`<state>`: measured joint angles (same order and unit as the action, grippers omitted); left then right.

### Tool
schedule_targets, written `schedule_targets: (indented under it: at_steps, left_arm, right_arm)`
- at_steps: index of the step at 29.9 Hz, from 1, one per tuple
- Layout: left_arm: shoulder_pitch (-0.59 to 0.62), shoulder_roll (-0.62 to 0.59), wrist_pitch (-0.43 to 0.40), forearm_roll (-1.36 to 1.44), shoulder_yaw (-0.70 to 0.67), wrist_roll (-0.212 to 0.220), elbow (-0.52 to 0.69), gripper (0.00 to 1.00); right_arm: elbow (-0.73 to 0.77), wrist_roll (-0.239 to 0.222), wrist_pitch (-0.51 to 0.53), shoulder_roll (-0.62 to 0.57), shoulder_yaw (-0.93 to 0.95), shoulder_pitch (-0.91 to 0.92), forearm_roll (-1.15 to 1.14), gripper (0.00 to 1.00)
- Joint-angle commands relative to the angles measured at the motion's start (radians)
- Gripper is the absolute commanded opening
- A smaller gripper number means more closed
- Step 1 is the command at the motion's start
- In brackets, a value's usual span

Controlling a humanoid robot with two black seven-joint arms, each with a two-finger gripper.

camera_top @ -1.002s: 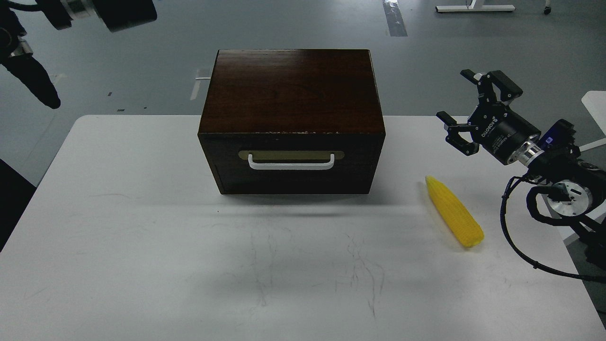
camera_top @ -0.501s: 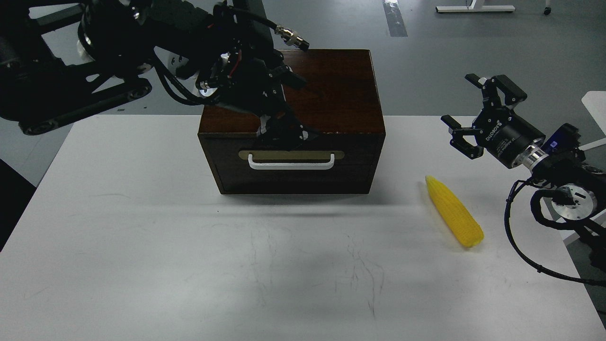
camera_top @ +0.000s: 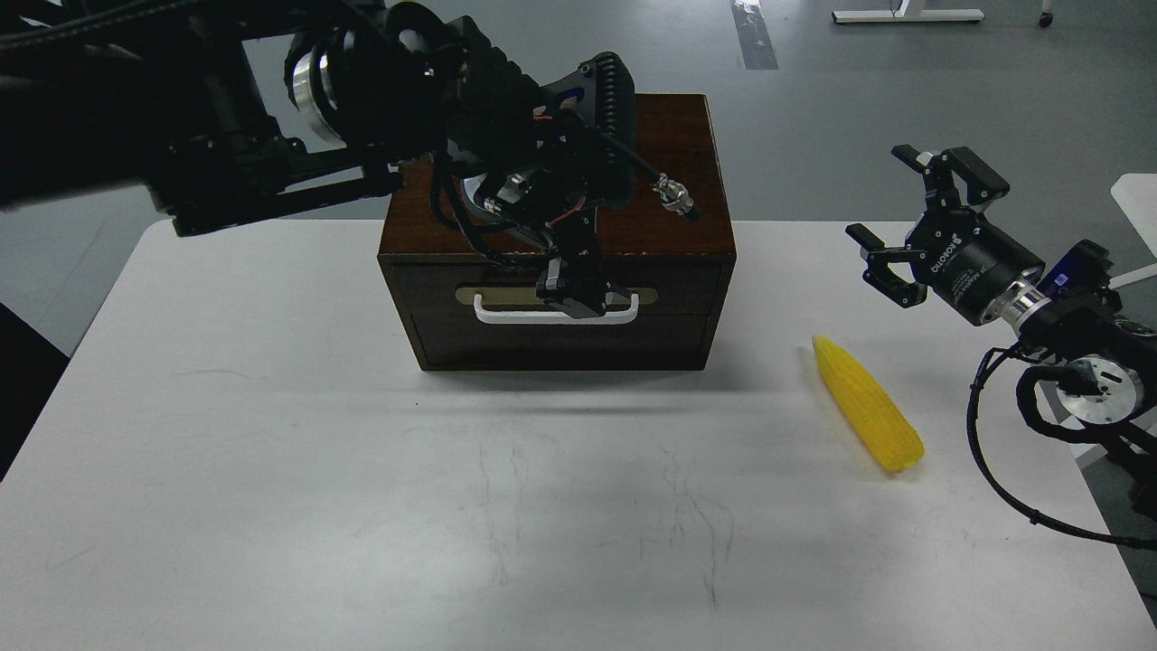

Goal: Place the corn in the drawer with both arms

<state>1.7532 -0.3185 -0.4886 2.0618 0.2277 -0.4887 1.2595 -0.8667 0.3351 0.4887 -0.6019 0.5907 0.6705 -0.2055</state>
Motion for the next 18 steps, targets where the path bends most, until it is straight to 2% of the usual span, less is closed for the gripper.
schedule_targets:
  at_steps: [1,18]
  left_arm:
    - [-0.008,0.016,0.0,0.0,0.018,0.0,0.005,0.97]
    - [-0.034,0.025,0.0,0.003,0.119,0.0,0.009,0.97]
  right_arm:
    - [0.0,0.015,0.0,-0.001,0.001,-0.005,0.0,1.0]
    - [0.003,0.025,0.0,-0.001,0.004,-0.012,0.0,1.0]
